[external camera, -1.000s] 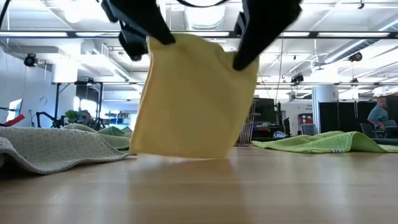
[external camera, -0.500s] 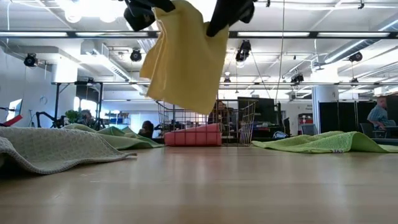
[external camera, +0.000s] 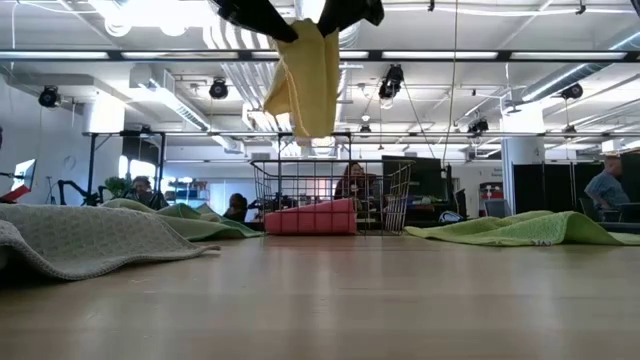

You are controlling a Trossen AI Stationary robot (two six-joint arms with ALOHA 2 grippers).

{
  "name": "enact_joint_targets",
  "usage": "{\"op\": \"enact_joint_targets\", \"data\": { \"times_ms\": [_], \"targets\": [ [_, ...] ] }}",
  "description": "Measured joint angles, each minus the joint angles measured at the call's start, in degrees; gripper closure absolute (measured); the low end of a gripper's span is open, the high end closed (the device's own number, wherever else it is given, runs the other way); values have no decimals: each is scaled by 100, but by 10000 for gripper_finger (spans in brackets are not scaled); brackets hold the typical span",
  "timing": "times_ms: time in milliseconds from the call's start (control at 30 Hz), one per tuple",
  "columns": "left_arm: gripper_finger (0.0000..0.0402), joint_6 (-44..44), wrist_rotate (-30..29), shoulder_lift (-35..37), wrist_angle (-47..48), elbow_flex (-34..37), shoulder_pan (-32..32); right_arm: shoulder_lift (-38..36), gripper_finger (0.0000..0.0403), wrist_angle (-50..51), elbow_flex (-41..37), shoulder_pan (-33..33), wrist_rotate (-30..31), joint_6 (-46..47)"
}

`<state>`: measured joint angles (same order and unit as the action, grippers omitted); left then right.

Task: Fold microfiber towels
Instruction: Stack the folded yellow microfiber cloth on top of the pink microfiber cloth in the wire basket

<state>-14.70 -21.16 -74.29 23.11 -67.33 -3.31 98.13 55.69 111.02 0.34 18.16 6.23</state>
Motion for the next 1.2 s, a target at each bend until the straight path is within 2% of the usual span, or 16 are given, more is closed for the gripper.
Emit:
{"op": "enact_joint_targets", "data": {
  "times_ms": [233,433,633,967,1200],
  "targets": [
    [389,-1059,-10,20,27,-390,1052,-2,394,-28,138,-736,-14,-96],
    [398,-1702,747,-148,-3,-583,2000,25,394,-170,133,-1309,-14,-187],
    [400,-2273,1024,-452,-30,-584,2717,215,394,-262,129,-1872,-188,-181],
    [401,-2879,1123,-1225,-635,-660,3151,745,394,-249,121,-2446,-382,-488],
    [401,-2971,1042,-1760,-779,-1138,3380,872,394,-453,120,-2813,-380,-1053]
  ]
}}
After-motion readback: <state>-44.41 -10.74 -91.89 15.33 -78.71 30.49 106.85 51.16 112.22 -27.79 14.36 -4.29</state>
